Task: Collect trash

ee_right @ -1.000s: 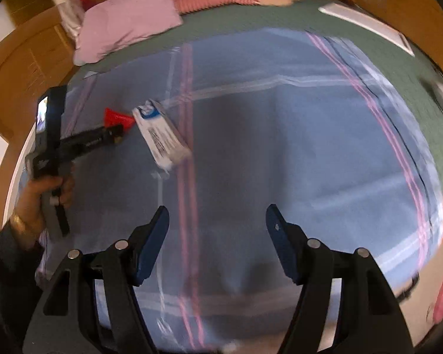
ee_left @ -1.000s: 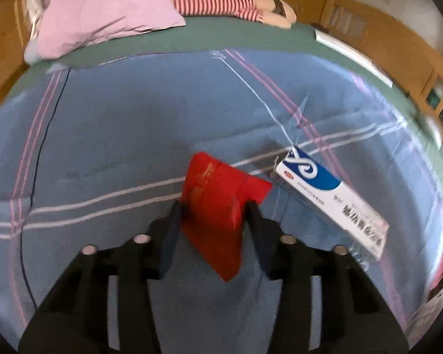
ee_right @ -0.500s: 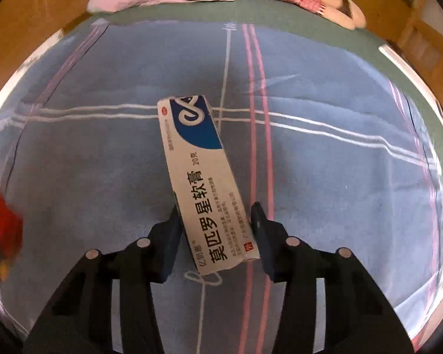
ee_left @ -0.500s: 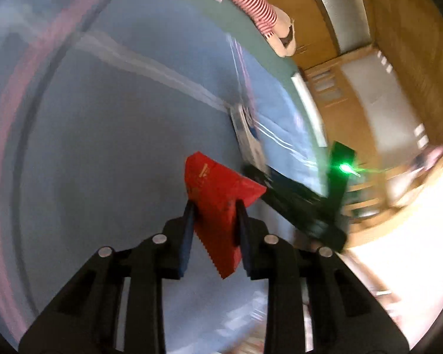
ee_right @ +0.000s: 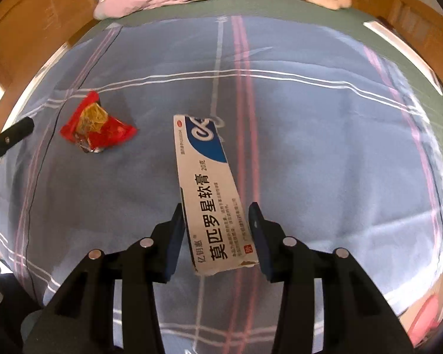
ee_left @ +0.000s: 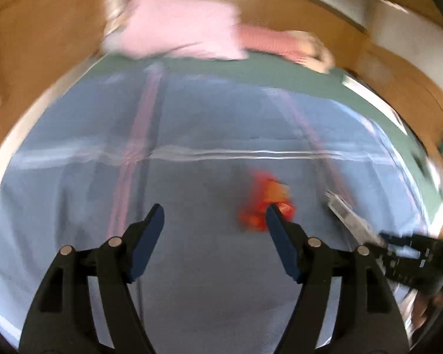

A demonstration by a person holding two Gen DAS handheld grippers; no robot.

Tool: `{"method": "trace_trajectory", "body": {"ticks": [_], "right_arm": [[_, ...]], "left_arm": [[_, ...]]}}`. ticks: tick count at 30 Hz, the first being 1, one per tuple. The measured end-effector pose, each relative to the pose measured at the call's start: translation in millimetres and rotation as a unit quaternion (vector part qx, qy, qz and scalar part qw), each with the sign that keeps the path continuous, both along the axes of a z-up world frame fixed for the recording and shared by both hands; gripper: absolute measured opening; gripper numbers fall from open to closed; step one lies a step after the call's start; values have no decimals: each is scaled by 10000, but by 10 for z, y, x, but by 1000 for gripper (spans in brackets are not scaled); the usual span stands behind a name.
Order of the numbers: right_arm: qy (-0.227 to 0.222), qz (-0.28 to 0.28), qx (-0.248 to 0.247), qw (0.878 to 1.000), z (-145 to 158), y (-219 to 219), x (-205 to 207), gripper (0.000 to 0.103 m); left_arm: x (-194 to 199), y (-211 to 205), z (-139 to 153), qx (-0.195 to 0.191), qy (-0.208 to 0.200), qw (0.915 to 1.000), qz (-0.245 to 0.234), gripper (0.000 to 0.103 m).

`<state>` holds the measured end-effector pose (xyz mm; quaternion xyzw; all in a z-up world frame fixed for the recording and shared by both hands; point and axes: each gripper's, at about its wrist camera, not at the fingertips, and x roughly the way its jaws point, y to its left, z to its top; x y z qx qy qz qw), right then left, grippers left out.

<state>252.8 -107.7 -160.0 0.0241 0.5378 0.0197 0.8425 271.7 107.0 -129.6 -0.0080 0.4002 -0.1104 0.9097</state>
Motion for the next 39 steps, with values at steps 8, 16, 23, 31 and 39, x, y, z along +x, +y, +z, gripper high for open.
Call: {"method": "trace_trajectory", "body": {"ticks": [8,16,23,31,39], "right_arm": [[-94,-428,115,9990,91,-177,-325,44],[163,-322,75,9993,-122,2,-290,44],[134,-522,13,9985,-107,-14,-291,57],[121,-570,137,9982,-194,-75,-241,58],[152,-407,148,9989,-238,51,-207,58]], "left_arm": [[413,-460,-250,1117,23,9928,-438,88],[702,287,-361,-1308,782,9877,355,96],[823,-115,-542,-574,875,9944,-136,96],[854,-329,-746,-113,1028,9940,-368,60],[688,-278,-548,-48,679,9974,-244,44]]}}
